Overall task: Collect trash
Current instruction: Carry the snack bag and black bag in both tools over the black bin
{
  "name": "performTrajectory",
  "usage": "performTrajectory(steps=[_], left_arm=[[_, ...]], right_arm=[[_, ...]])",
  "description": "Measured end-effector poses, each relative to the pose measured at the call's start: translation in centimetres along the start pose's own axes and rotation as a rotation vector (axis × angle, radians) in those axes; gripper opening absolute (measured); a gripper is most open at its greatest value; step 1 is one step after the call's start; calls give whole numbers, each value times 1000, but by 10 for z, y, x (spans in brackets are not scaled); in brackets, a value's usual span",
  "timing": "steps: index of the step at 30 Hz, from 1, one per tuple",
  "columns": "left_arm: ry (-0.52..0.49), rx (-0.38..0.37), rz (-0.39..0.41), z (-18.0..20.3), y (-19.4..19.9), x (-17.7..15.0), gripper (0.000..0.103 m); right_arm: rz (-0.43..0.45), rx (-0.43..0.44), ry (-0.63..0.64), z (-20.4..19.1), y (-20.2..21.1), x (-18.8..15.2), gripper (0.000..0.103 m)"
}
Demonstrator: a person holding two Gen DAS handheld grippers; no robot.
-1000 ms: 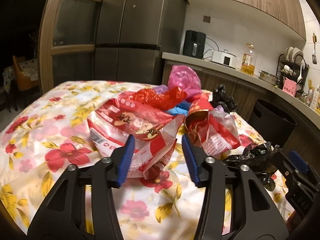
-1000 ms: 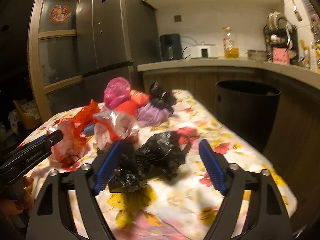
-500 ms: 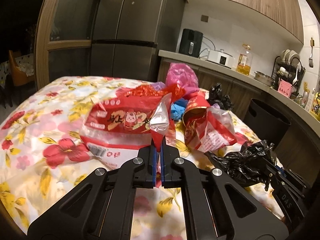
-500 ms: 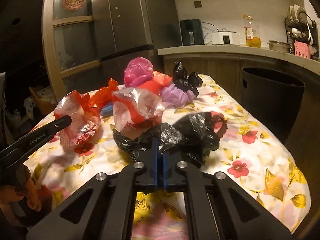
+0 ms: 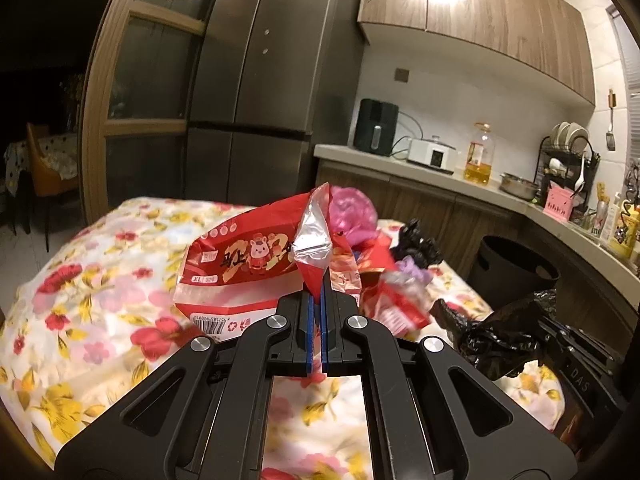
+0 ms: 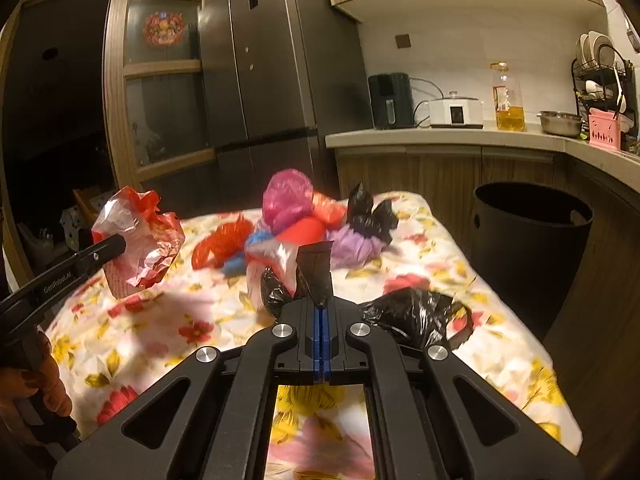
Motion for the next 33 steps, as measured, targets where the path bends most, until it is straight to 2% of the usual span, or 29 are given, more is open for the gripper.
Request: performTrajectory(steps=[10,16,25,33], left_arm=[[-55,-92,21,48,-9,29,1],[-116,-166,37,96,-30,49,1],[-145,-327,29,182,-98,72,1],[-183,-443,12,258,-165,76,1]], right_arm=[[64,-54,-20,28,13,33,2],[93,-110,-50,61,10,56,2],[177,-275,-116,140,-9,105,2],[185,-345,-201,202,-43,127,2]])
Point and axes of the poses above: each gripper's, at about its wrist camera, not at the fingertips, and y roughly against the way its jaws point, z to its right, x to its top, the point moved 3 cm from there along -y, roughly the way its jaws point, and after that the axes turned 8 degrees about -x, right-handed, at the moved point
